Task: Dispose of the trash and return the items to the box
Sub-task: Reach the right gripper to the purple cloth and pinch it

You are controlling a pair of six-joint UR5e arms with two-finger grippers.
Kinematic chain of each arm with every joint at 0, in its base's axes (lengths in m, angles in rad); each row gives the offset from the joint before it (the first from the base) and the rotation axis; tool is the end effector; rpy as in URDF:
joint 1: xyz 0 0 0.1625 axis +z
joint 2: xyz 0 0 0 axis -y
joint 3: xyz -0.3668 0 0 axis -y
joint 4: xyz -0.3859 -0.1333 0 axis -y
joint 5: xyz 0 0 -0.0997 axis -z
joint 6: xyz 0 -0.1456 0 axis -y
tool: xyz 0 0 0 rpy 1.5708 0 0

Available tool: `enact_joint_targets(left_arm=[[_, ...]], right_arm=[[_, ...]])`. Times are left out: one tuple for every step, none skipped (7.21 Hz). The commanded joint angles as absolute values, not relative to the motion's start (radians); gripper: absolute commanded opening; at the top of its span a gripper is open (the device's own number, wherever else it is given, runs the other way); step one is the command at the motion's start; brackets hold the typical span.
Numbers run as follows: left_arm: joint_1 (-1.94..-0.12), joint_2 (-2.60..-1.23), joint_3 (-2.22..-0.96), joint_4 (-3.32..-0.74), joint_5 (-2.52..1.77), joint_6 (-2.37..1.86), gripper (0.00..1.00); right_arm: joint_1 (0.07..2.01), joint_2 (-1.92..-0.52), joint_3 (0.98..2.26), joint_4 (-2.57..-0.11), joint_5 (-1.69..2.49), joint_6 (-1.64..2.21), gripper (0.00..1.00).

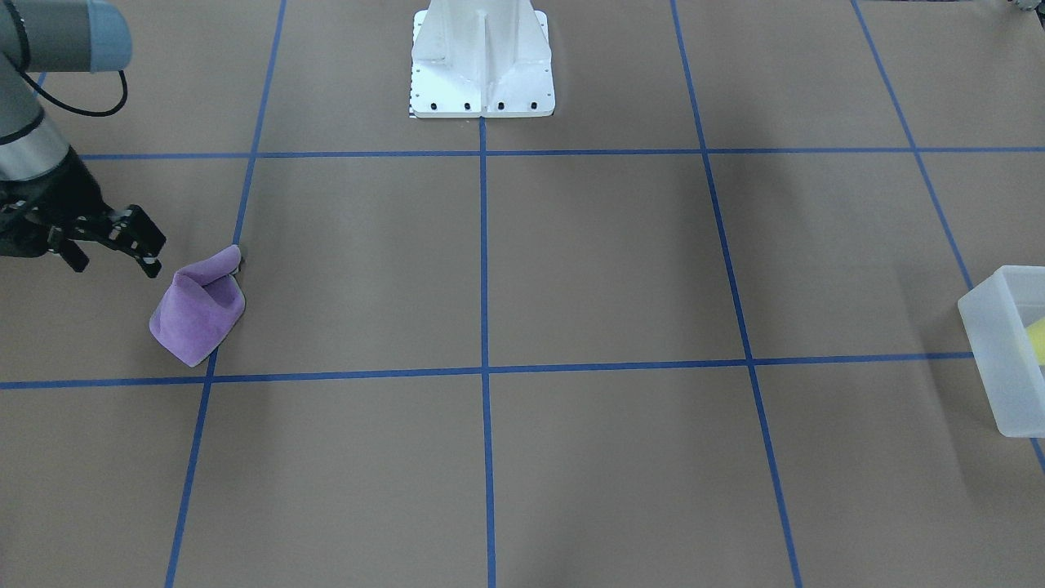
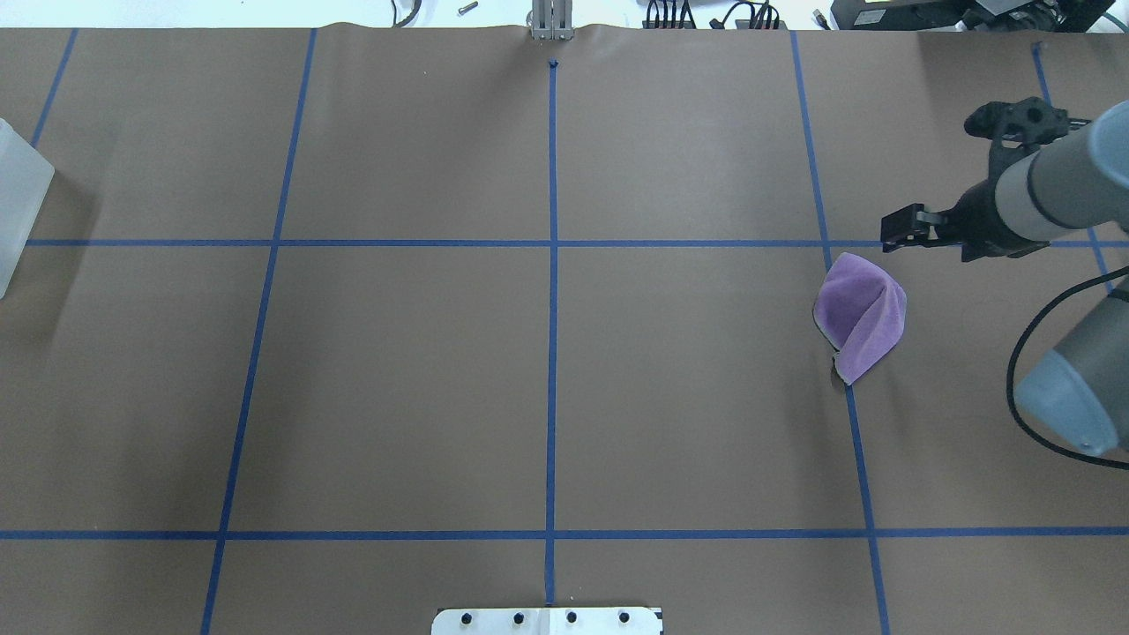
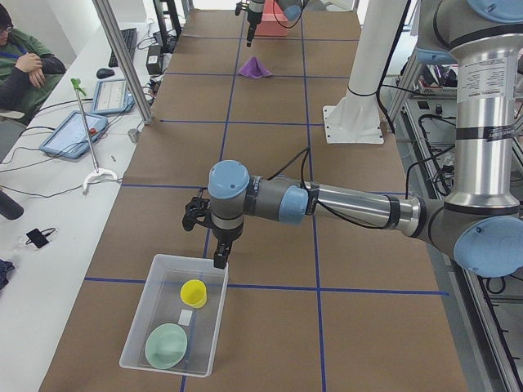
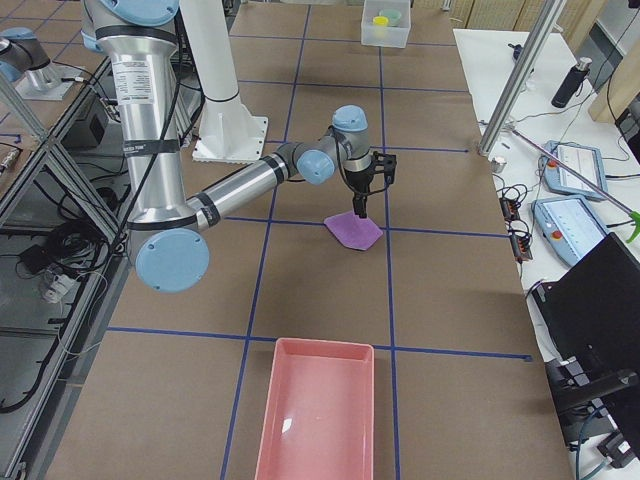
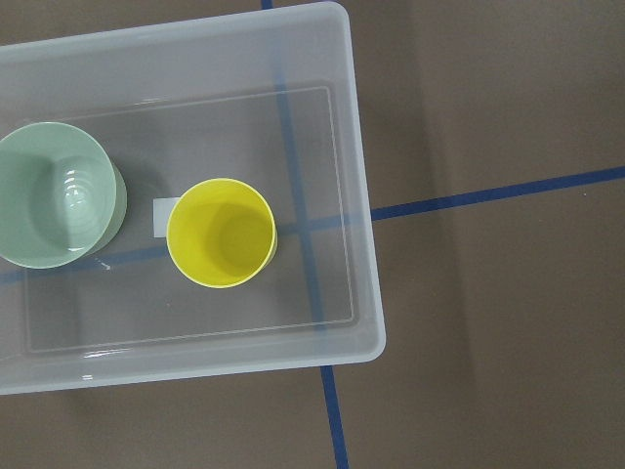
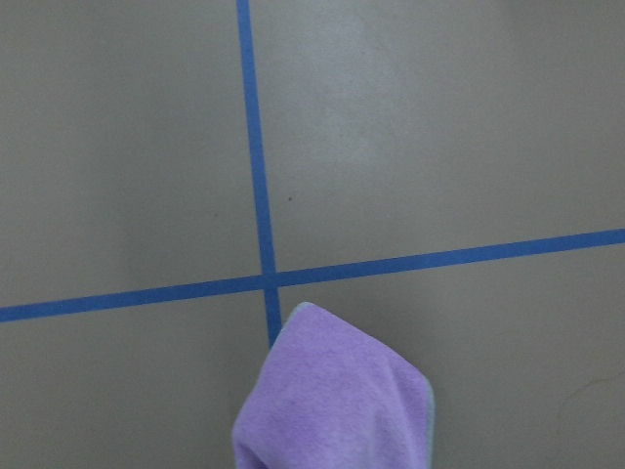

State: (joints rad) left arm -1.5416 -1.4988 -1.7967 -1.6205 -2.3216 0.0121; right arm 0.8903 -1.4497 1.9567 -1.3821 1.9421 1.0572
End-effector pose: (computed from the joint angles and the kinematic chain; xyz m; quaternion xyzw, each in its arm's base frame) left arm -0.0201 -0.4749 0.5533 0.0914 0.3655 0.0564 0.9246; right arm -0.2805 -0.4744 0.3795 0.0838 -0.3679 0.1112 0.9194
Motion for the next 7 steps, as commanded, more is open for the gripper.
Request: enact_joint_targets(left_arm=[[-1.540, -1.508, -1.795, -1.620, -2.316, 0.012, 0.99], [-1.540, -1.508, -1.795, -1.620, -2.318, 0.012, 0.99], [-1.540, -1.508, -1.795, -1.620, -2.322, 0.011, 0.99], [-1.540, -1.511, -1.795, -1.620, -2.324, 0.002, 0.99], [-1.540, -1.509, -1.795, -1.620, -2.324, 0.002, 0.99], [-1.540, -1.509, -1.795, -1.620, -2.324, -0.002, 0.99], [-1.540, -1.509, -1.793, -1.620, -2.324, -0.002, 0.99]], right_arm=[[0.819, -1.401, 1.916, -1.382, 1.859, 1.124, 0.71], [0.813, -1.405, 1.917, -1.382, 1.859, 1.138, 0.56], [0.807, -1.416, 1.917, -1.382, 1.858, 1.155, 0.43], [0.796, -1.423, 1.921, -1.384, 1.855, 1.157, 0.42], [0.779, -1.427, 1.921, -1.385, 1.836, 1.157, 0.41], [0.770, -1.434, 1.922, -1.388, 1.832, 1.157, 0.43], [0.769, -1.445, 1.927, -1.390, 1.832, 1.157, 0.43]])
